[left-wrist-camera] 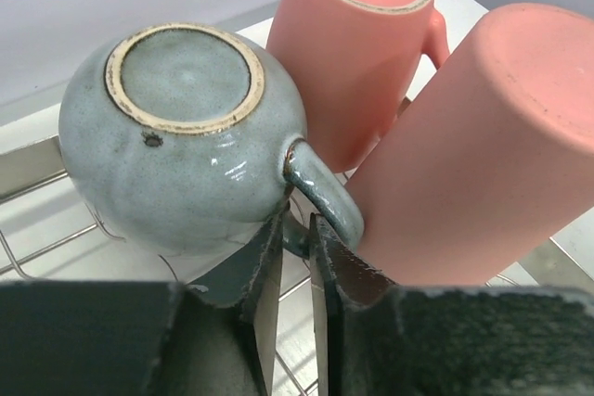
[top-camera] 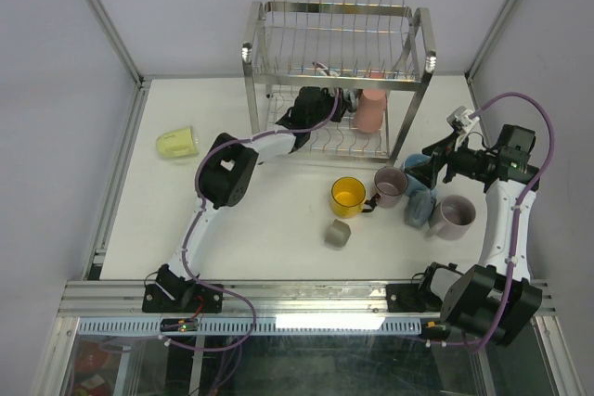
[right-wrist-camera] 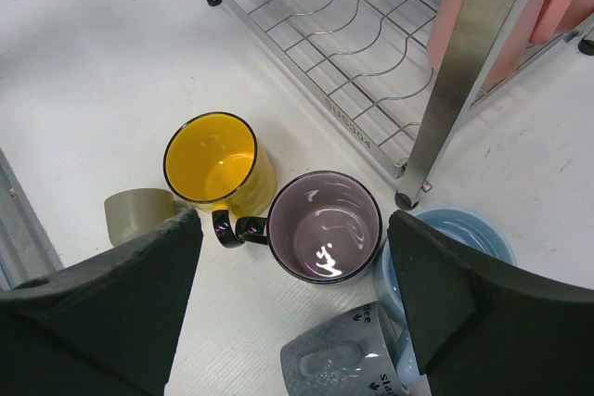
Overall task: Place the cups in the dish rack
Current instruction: Adjust the cup in the dish rack, then pick up the cup at the center of the board.
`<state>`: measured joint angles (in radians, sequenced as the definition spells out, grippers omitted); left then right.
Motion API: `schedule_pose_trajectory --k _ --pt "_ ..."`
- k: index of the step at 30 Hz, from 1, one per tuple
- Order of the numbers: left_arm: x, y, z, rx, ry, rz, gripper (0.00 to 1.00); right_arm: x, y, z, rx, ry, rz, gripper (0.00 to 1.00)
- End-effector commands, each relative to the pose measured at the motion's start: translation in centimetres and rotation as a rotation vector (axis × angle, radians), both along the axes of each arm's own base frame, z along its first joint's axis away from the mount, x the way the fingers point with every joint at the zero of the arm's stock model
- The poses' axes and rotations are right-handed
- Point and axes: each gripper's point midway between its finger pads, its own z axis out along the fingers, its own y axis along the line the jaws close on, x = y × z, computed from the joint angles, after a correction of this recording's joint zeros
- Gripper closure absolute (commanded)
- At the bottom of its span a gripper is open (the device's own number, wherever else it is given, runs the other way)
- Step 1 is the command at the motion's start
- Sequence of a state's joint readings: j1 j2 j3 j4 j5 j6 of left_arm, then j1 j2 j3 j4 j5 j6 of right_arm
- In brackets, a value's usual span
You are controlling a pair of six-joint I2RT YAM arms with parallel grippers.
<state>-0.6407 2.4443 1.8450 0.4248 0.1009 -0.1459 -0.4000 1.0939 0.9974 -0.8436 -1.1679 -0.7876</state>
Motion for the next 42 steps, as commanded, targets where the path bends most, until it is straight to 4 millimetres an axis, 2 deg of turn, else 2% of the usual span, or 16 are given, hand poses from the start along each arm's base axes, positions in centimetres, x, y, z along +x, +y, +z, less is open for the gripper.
schedule_pose_trajectory --k 1,5,16,29,36,42 --pt "0.0 0.8 5.8 -0.056 -0.094 0.053 0.80 -0.1 0.2 0.6 0.003 -0.038 0.015 0.16" --pt "-0.6 2.2 6.4 -0.055 -0.106 0.087 0.74 -0.2 0.2 0.6 0.003 -0.037 0.017 0.16" --pt "-4.4 3.5 7.0 -0.074 -0.130 0.015 0.65 -0.4 0.3 0.4 -0.003 -0.043 0.025 0.16" --pt "-10.4 4.7 5.7 -0.085 -0.144 -0.110 0.60 -0.7 0.6 0.5 0.004 -0.057 0.042 0.16" --pt "-14.2 6.3 7.1 -0.104 -0.236 -0.168 0.59 -1.1 0.9 0.6 0.003 -0.079 0.071 0.15" --pt "-18.1 7.4 8.1 -0.124 -0.298 -0.246 0.53 -1.9 1.6 0.7 0.014 -0.110 0.119 0.15"
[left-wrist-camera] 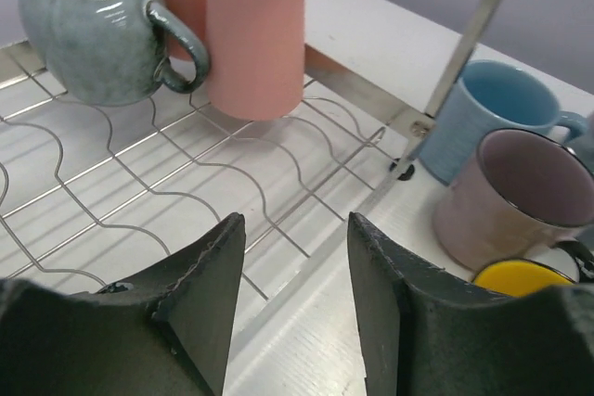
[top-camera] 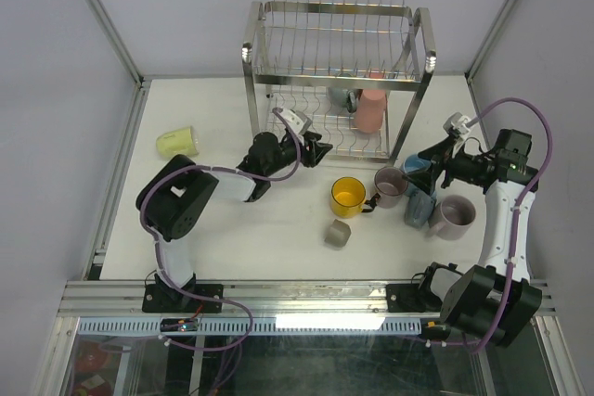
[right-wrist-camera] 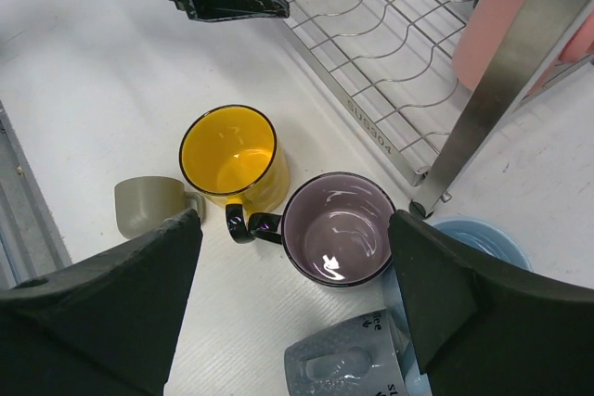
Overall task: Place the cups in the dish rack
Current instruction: Pick up the cup at the center of the board.
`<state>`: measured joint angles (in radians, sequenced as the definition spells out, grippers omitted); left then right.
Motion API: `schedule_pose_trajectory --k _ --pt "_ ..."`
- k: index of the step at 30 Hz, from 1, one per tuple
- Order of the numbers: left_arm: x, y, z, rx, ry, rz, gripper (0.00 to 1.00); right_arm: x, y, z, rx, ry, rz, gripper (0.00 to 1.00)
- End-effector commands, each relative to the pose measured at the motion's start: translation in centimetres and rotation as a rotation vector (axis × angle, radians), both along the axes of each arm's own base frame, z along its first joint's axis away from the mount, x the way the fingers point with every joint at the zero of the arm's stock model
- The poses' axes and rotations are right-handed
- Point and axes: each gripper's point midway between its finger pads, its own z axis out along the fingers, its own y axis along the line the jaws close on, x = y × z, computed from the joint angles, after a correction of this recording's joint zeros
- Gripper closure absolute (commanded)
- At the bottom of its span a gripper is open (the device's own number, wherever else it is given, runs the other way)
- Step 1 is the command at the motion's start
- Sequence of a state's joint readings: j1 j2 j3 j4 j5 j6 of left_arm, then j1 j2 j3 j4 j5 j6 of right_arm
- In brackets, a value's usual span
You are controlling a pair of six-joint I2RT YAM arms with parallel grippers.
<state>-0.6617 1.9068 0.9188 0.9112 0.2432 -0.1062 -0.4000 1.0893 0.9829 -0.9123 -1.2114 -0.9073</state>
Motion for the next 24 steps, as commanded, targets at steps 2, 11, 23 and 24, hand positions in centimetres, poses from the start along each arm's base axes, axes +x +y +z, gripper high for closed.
schedule_pose_trajectory --k 2,11,23,24 --pt "-3.8 0.6 6.5 -0.107 -0.206 -0.094 0.49 -1.3 1.2 1.2 0.023 -0.094 0.080 0.15" --pt "-8.9 3.9 8.4 -0.159 -0.199 -0.109 0.34 -3.0 2.7 1.3 -0.008 -0.239 0.208 0.01" --pt "-13.6 9.1 8.8 -0.338 -0.082 -0.061 0.01 -4.1 6.4 -1.1 -0.194 -0.285 0.492 0.01" --pt "-13.8 9.5 8.8 -0.353 -0.072 -0.050 0.01 -4.0 6.6 -1.3 -0.224 -0.299 0.516 0.01"
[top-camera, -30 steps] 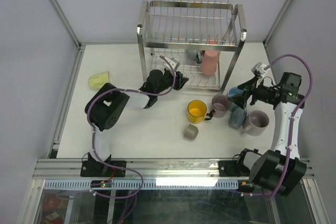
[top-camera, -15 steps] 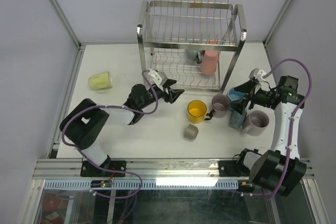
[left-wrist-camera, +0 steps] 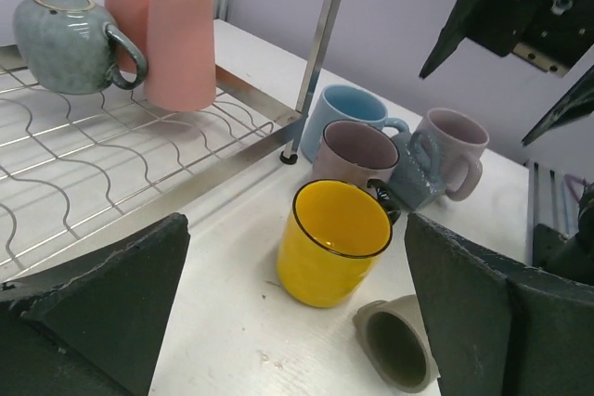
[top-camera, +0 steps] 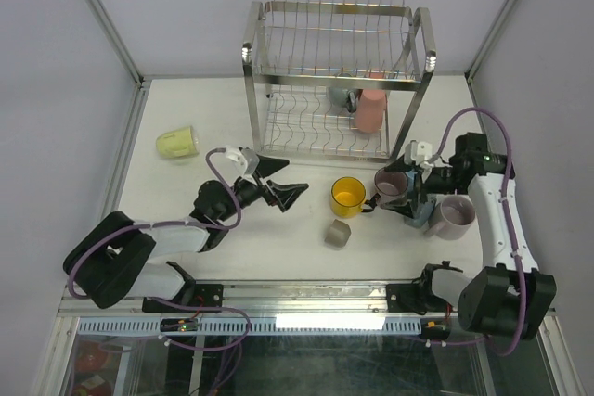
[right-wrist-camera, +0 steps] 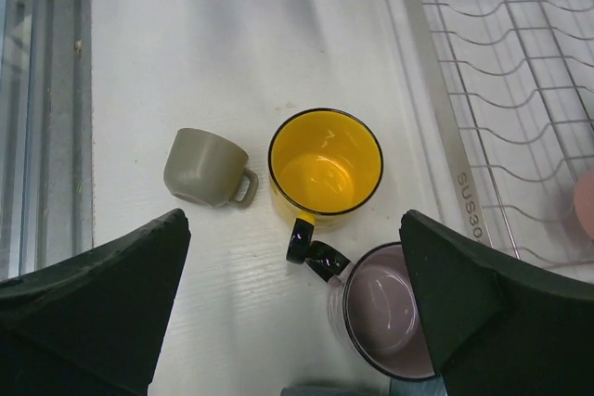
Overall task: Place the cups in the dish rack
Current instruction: Pick up the cup at the center of the board.
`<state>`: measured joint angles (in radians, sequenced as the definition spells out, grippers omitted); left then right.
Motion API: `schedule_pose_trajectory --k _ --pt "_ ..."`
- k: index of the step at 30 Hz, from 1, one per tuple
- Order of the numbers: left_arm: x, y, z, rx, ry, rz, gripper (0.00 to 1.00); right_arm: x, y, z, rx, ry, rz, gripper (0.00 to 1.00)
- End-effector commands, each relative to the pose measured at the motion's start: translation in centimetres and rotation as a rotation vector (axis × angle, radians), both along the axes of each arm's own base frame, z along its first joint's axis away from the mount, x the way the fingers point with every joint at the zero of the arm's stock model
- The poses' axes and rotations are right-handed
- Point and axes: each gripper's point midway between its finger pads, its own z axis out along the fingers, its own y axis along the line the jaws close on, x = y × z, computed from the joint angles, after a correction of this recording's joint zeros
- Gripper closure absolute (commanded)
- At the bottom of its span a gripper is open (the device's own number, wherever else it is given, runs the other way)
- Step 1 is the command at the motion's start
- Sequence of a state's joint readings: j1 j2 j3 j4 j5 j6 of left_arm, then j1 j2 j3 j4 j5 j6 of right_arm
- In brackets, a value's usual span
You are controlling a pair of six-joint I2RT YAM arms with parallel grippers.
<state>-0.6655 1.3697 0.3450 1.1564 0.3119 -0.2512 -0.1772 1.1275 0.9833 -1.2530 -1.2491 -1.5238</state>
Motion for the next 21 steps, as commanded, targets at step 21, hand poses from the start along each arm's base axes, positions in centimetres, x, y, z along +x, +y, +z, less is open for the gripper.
schedule_pose_trajectory --k 21 --pt "-1.2 8.4 0.5 -0.167 0.196 0.319 0.01 7.6 8.2 -6.2 -0.689 -0.391 0.505 0.23"
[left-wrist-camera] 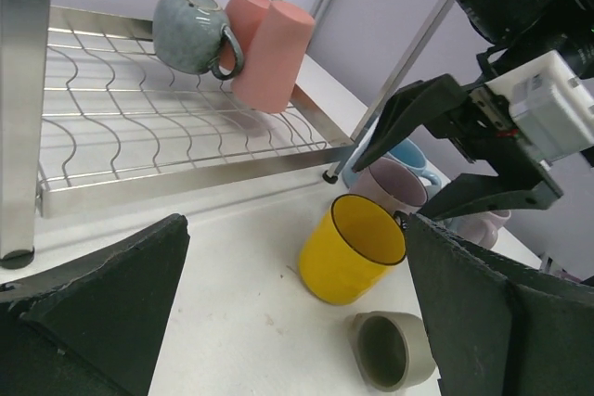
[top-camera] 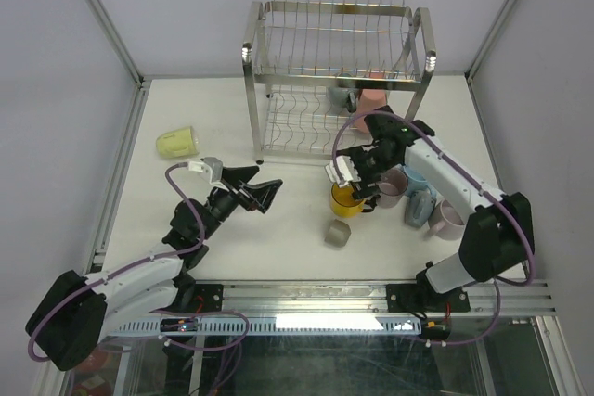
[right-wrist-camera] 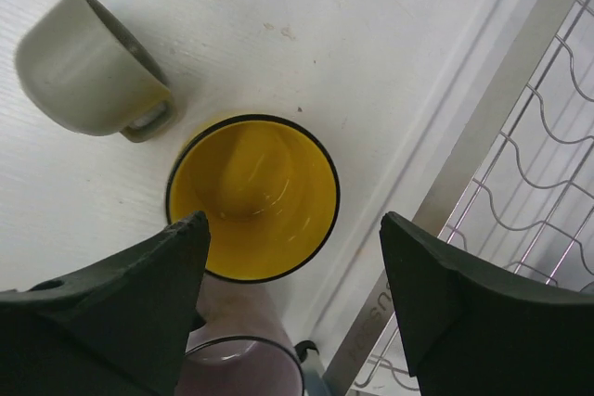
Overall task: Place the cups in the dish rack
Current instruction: Pick up the cup at the center of the board.
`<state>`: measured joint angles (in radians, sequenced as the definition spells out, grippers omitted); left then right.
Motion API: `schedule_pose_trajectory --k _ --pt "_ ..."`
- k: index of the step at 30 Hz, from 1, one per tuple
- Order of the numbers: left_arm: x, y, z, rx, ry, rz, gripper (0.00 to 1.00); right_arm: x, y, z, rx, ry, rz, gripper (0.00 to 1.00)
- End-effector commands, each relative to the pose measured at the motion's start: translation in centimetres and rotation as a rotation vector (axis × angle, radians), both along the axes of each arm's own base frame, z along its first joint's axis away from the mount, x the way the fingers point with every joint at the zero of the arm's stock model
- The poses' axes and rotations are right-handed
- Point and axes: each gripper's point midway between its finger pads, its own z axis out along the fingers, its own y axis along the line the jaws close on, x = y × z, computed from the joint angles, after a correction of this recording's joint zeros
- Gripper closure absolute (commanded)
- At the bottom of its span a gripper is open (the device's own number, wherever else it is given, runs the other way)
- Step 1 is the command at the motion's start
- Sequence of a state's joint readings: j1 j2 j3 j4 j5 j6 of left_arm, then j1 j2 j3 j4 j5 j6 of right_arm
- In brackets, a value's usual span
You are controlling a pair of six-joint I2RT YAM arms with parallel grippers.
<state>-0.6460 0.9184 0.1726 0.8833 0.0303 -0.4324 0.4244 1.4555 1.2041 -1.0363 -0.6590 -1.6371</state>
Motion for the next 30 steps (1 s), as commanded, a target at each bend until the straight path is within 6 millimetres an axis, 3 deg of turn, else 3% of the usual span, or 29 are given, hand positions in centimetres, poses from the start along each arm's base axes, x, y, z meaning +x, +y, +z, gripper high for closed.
schedule_pose_trajectory --k 1,13,18,26,30 --pt "-0.1 1.6 -1.0 -0.002 0.037 0.061 0.01 3.5 0.8 -0.1 -0.103 -0.141 0.022 0.24" --pt "-0.6 2.4 -1.3 -0.004 0.036 0.083 0.01 5.2 2.3 -4.0 -0.253 -0.100 0.024 0.42" --pt "-0.5 2.3 -1.4 -0.002 0.037 0.082 0.01 5.1 2.5 -5.5 -0.289 -0.066 0.017 0.57" --pt "-0.6 2.1 -1.5 -0.005 0.037 0.067 0.01 5.3 3.2 -6.0 -0.282 -0.057 0.000 0.95" --pt "-0.9 1.7 -1.4 -0.018 0.036 0.041 0.01 5.9 3.8 -5.1 -0.236 -0.100 -0.015 1.00"
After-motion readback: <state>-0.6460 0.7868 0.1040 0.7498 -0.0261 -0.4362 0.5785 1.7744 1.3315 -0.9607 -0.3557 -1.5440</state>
